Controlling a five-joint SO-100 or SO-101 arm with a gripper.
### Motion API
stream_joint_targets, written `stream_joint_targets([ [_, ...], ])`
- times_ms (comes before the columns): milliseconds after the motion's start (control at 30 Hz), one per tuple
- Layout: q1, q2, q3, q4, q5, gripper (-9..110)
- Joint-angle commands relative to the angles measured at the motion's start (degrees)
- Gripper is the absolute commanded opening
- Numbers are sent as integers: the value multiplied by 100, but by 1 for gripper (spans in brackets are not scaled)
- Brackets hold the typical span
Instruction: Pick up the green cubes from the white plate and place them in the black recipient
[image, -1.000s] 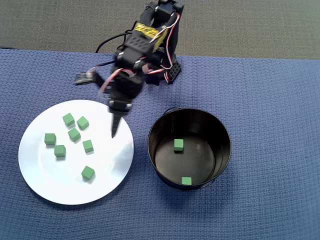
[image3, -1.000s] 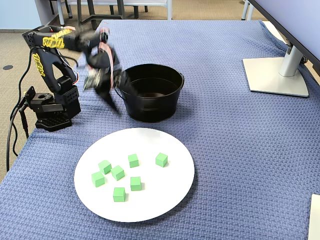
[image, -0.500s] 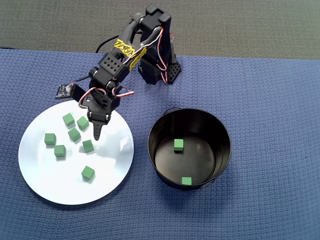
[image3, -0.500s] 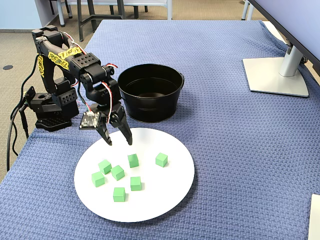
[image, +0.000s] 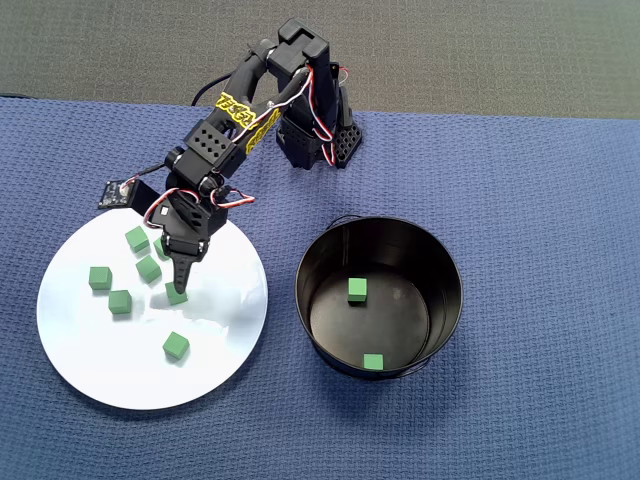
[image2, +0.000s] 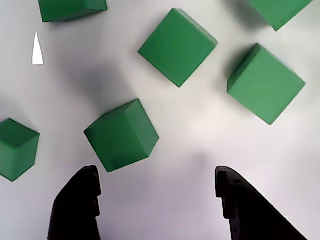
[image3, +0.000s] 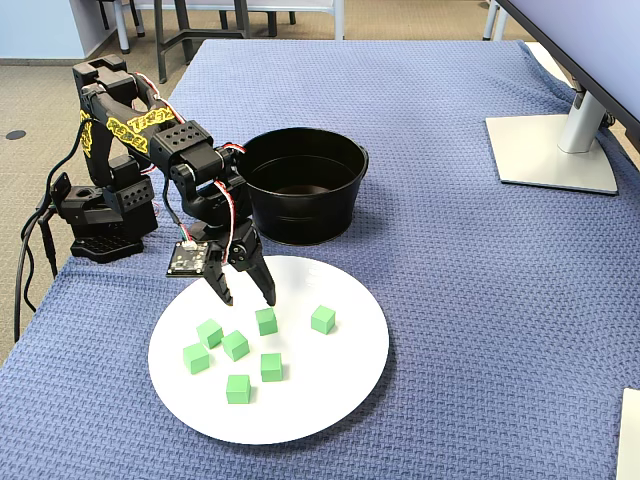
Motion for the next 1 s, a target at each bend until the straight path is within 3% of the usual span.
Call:
stream_joint_targets([
  [0, -105, 79, -211, -185, -756, 25],
  [200, -202, 176, 62, -369, -2162, 25],
  [400, -35, 70, 826, -1723, -3419, 24],
  [967, 44, -299, 536, -1960, -3419, 19],
])
